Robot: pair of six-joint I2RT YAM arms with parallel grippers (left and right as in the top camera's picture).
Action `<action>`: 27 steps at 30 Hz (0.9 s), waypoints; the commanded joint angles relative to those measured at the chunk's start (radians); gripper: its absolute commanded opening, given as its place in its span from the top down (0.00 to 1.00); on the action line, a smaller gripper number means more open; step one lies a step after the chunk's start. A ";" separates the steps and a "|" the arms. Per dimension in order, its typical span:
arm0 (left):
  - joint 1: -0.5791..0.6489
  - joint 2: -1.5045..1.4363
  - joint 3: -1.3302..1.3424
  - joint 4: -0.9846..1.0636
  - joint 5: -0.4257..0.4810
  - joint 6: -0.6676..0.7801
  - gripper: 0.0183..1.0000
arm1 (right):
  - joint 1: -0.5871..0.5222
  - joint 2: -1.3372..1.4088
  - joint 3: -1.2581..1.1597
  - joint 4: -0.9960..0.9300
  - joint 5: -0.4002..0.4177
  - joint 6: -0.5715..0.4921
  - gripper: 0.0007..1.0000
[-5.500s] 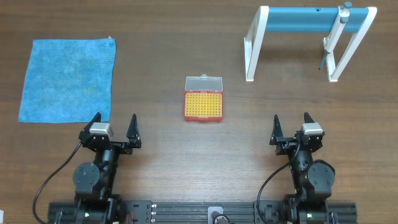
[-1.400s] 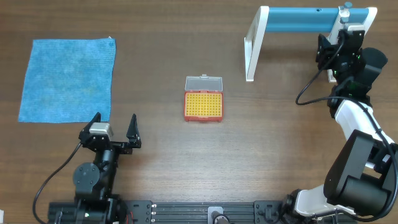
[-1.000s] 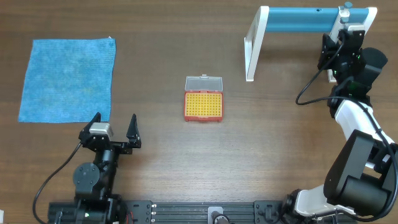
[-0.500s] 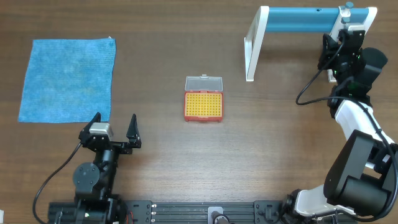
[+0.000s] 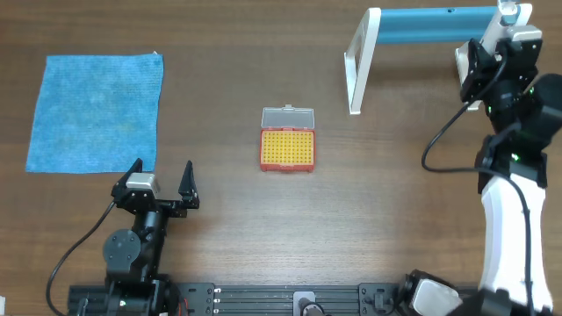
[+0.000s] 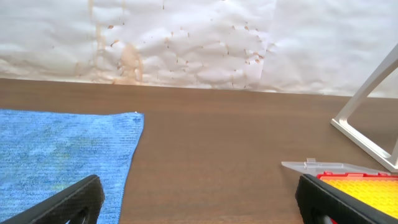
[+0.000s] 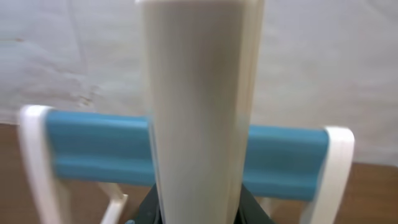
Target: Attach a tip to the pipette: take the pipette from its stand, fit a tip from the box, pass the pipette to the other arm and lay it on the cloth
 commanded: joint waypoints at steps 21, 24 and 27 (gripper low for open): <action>-0.004 -0.007 -0.002 -0.008 -0.010 0.009 0.00 | 0.754 0.356 -0.171 0.734 -0.410 0.350 0.92; -0.004 -0.007 -0.002 -0.008 -0.010 0.009 0.00 | 0.754 0.388 -0.174 0.732 -0.454 0.272 0.93; -0.004 -0.007 -0.002 -0.008 -0.010 0.010 0.00 | 0.754 0.396 -0.176 0.720 -0.454 0.190 0.93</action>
